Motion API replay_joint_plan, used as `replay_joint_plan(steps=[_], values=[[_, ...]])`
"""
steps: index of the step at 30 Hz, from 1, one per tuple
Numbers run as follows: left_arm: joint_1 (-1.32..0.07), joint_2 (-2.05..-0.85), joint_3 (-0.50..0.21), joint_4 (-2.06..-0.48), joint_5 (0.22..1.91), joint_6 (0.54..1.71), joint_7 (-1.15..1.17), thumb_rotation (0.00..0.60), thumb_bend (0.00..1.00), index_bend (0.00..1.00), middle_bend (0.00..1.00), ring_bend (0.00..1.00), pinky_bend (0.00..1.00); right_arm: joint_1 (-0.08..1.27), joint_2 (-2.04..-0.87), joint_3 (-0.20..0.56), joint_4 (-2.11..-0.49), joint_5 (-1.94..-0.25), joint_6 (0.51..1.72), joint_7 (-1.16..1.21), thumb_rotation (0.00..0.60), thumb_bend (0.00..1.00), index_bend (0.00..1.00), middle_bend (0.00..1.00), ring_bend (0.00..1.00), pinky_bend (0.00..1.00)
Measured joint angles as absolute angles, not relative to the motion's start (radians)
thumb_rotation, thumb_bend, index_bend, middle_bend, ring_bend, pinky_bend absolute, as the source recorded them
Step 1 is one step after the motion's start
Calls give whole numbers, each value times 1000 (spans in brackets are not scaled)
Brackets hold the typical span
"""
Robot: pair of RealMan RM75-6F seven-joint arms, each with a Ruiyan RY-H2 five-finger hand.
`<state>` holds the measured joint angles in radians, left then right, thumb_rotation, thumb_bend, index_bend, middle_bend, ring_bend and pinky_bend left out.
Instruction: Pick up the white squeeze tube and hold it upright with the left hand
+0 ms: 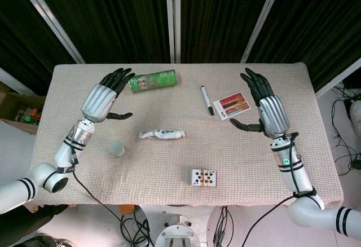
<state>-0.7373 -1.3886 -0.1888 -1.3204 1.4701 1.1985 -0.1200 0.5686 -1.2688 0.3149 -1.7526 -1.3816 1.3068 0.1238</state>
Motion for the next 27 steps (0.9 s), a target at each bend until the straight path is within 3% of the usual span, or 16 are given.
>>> replay_joint_plan(steps=[6,12,15,19,23,27], values=[[-746,-1426,-171,-1307,1467,1161,-108,505,0,36,52,38,163,569,-1271,315,-1739,-1382,1301,137,123,0,0,0,0,0],[-764,-1456,-142,-1297,1452,1067,-73,511,0,209,259,159,203,570,-1279,313,-1732,-1381,1300,134,124,0,0,0,0,0],[-776,-1488,-125,-1290,1435,1008,-49,517,0,232,292,186,220,570,-1283,313,-1727,-1375,1297,135,123,0,0,0,0,0],[-791,-1556,-120,-1252,1422,978,-46,537,0,265,334,239,287,570,-1289,313,-1720,-1367,1291,138,124,0,0,0,0,0],[-809,-1618,-120,-1187,1427,968,-66,599,0,304,353,260,346,567,-1288,313,-1709,-1363,1289,148,124,0,0,0,0,0],[-822,-1668,-122,-1123,1432,962,-80,600,21,364,370,314,436,561,-1280,315,-1701,-1360,1291,163,123,0,0,0,0,0]])
